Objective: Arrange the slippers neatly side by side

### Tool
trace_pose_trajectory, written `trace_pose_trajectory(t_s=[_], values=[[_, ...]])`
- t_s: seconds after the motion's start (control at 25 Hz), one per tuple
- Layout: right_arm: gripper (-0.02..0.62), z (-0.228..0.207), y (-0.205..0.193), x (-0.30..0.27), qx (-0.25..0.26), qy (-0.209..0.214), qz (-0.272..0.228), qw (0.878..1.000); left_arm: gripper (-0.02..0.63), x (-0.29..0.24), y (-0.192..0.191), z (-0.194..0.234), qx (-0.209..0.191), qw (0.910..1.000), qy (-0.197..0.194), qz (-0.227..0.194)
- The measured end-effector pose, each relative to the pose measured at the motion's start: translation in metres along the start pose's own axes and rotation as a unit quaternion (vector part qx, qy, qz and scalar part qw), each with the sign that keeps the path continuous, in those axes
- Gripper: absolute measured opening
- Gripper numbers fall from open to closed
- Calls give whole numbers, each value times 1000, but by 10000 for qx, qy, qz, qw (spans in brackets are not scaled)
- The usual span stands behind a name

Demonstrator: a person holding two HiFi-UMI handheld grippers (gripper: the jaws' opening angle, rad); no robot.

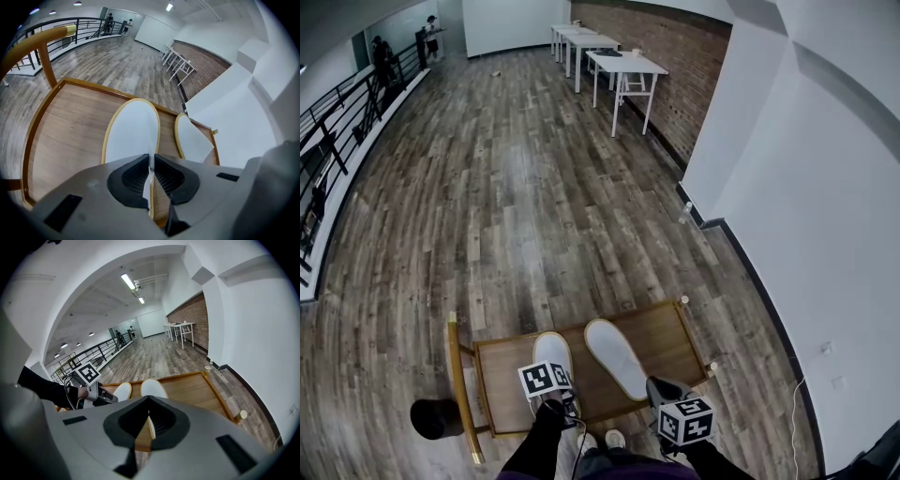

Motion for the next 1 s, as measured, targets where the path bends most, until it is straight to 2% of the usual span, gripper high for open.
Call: trace_pose_trajectory(t_s=[0.24,0.36,0.6,0.76,0.88,1.0], values=[[-2,6,3,-5,17,104,-11,9999,15,10,2,-3,-387,9990,117,-188],[-2,13,6,-8,22,263,-42,9996,40,17,6,-6,-337,9984,44,-443],[-2,17,9,-14,42,366,-32,9993,41,39,1,-12,-451,9966,-10,-682],[-2,13,13,-25,-98,543,9,9985,41,77,-3,-24,-518,9895,-72,-1347],[-2,4,19,-38,49,599,128,9981,40,110,-12,-34,-719,9756,-51,-2073],[-2,-6,30,-54,291,692,255,9969,40,131,-27,-42,-504,9682,-287,-2432]])
Point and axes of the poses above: the fingertips, and each gripper's own axes: x backward along the fingers, z to its left, y out of its top, the point moved 1 cm from there along x, backward along the fingers, and after that the axes turned 5 degrees about y, right-handed, at the moved point
